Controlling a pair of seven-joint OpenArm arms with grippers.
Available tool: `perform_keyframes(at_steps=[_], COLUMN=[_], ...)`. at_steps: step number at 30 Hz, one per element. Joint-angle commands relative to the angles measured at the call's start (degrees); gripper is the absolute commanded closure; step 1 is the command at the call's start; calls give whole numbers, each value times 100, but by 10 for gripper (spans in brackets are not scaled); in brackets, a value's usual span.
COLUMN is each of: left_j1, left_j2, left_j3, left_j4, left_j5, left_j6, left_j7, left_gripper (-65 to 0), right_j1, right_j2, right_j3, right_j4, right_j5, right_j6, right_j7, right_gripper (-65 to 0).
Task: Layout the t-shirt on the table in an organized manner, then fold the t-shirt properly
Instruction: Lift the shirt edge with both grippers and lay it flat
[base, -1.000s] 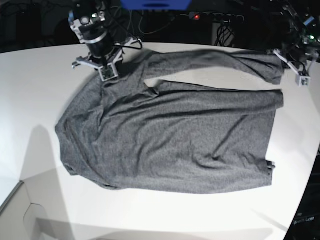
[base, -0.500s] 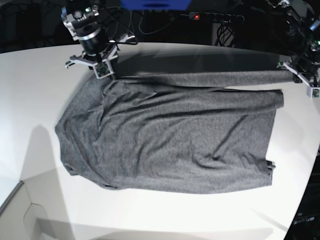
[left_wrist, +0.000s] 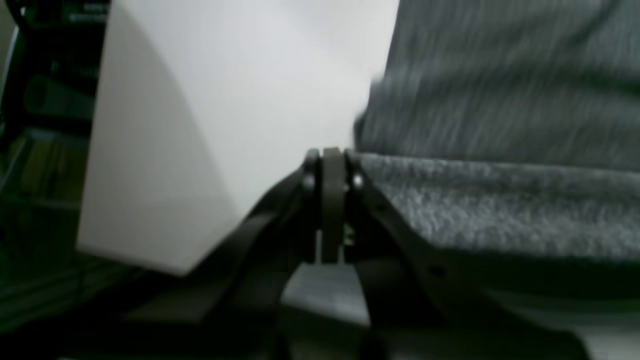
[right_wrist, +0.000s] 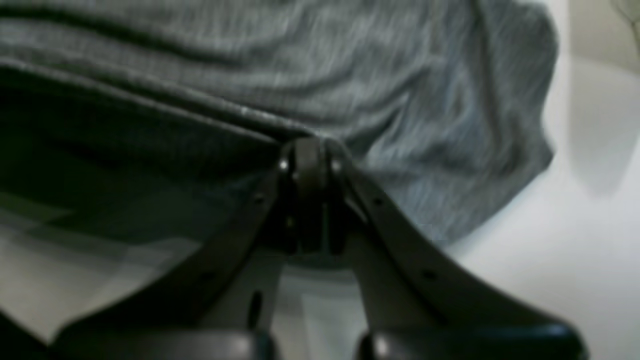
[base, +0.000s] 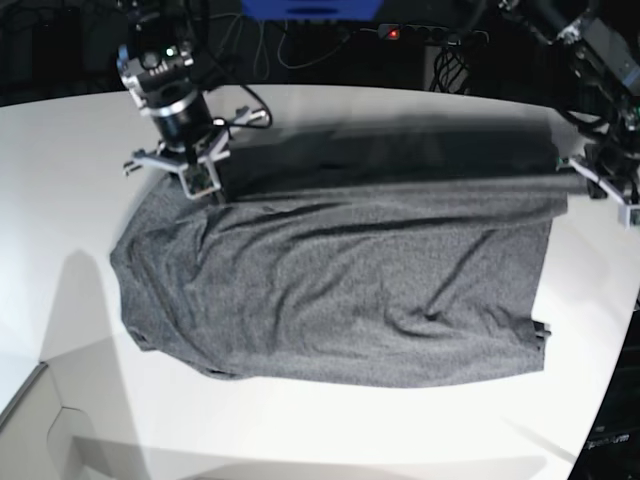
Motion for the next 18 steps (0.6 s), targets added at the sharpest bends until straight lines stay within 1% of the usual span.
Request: perform_keyframes(at_steps=[1,5,12,18], left_j1=[-65,-214,-443,-733], left_j2=[-82,-90,-125,-125], left_j3=[-24,-7,-7,2], left_j4=[96,87,-537,-766], left_j5=[-20,-20,-20,50], left_j6=[18,18,18,18], left_j7=[-89,-89,-89,-97], left_gripper=[-1,-1,-1,-1], right_j1=[38,284,644,926], right_j2=[11,11,11,3], right_j3=[14,14,5,-22], right_j4=[83,31,-268,-690], right_j5=[-6,-6,-6,-6], right_j6=[-36,-36,-36,-36], right_j7=[156,156,156,156], right_gripper=[0,0,0,0])
